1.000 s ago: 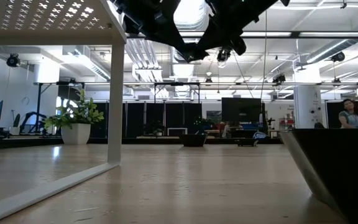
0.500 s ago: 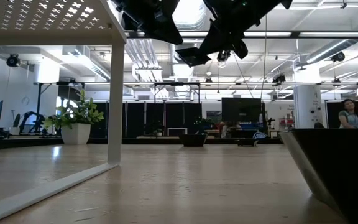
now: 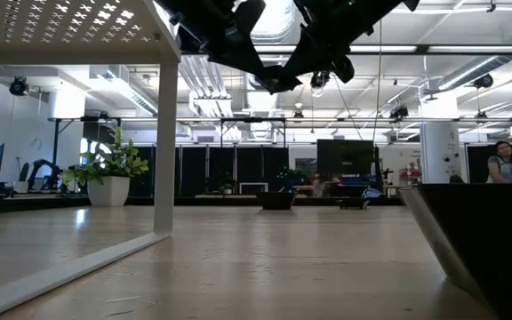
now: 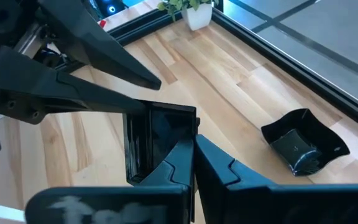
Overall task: Pick & Place Mini shaped plates
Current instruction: Stack the square plate on top of the square plate on the shelf
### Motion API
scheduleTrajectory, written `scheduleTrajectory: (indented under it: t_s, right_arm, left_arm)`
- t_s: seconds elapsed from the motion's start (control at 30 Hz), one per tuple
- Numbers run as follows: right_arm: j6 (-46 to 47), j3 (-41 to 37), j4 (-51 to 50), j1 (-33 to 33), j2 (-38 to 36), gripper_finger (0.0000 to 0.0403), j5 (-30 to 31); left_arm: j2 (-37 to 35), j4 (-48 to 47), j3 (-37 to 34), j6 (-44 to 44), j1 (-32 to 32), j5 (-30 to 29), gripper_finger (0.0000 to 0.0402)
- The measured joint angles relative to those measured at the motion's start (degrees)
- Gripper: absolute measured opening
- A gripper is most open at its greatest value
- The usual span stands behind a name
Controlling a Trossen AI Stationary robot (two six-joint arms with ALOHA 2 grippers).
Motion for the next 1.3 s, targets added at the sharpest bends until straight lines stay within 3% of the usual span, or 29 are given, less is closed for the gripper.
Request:
scheduleTrajectory:
  t_s: [0.53,0.8,1.3]
  right_arm:
    - [0.0,-0.1,0.2,0.0,0.0,0.0008,0.1]
    - [0.0,0.4,0.3,0.0,0.0,0.0008,0.2]
    - [0.0,1.0,0.0,0.0,0.0,0.0008,0.2]
  left_arm:
    - [0.0,-1.3,0.0,-1.1,0.3,0.4,0.0069]
    - [0.0,-1.3,0.0,-1.5,0.3,2.1,0.0007]
    - [0.0,-1.3,0.0,-1.5,0.4,2.4,0.0]
